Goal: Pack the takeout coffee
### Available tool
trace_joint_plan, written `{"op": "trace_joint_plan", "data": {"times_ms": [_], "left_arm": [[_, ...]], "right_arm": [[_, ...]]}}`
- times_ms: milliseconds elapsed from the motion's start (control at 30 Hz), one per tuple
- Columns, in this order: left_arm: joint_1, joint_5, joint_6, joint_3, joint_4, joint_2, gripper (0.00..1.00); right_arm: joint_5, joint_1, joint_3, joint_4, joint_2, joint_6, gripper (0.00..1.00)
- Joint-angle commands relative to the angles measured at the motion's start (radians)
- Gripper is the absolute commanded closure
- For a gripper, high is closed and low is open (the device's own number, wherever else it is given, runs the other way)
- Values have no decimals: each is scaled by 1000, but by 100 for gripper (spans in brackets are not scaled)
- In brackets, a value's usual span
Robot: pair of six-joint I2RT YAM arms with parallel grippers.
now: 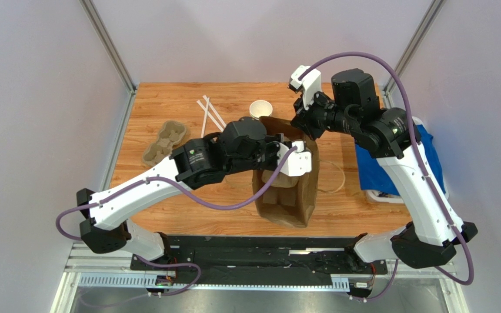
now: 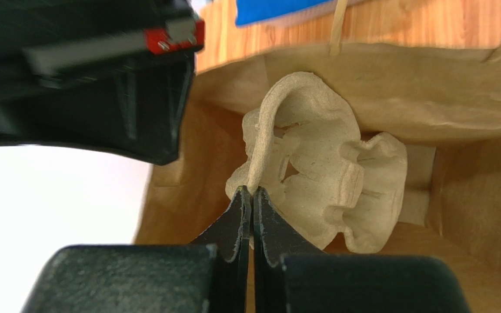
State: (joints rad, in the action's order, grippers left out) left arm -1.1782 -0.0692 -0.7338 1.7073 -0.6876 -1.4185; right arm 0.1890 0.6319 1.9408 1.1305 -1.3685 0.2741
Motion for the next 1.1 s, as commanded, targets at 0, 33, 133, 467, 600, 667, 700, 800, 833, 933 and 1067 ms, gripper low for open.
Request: {"op": "trace_joint_plan", "data": {"times_ms": [0, 33, 133, 467, 600, 667, 700, 800, 833, 933, 1067], "left_arm": [[-5, -106, 140, -34, 59, -13, 100], [-5, -116, 158, -52, 69, -14, 100], [-1, -104, 191, -81, 77, -13, 100], [89, 45, 307, -38, -52, -36, 100], [147, 106, 352, -9, -99, -2, 100], [152, 128, 356, -11, -105, 26, 100], [153, 134, 355, -12, -105, 35, 100], [155, 155, 358, -5, -118, 43, 100], [155, 164, 359, -3, -118, 41, 100], [155, 207, 344, -9, -113, 23, 100], [146, 267, 307, -14, -119, -8, 100]], "right_arm": [[15, 3, -9, -49, 48, -33, 100], [18, 2, -11, -49, 49, -33, 100], [32, 3, -48, -60, 65, -33, 100], [23, -37, -101, -84, 85, -105, 100], [75, -122, -100, -84, 77, -214, 100], [128, -171, -108, -83, 75, -265, 100], [147, -181, -112, -83, 77, -303, 100], [214, -192, -141, -97, 91, -311, 100], [236, -192, -151, -112, 95, -309, 100], [297, -193, -180, -127, 108, -288, 100], [349, -192, -210, -141, 127, -219, 100]]}}
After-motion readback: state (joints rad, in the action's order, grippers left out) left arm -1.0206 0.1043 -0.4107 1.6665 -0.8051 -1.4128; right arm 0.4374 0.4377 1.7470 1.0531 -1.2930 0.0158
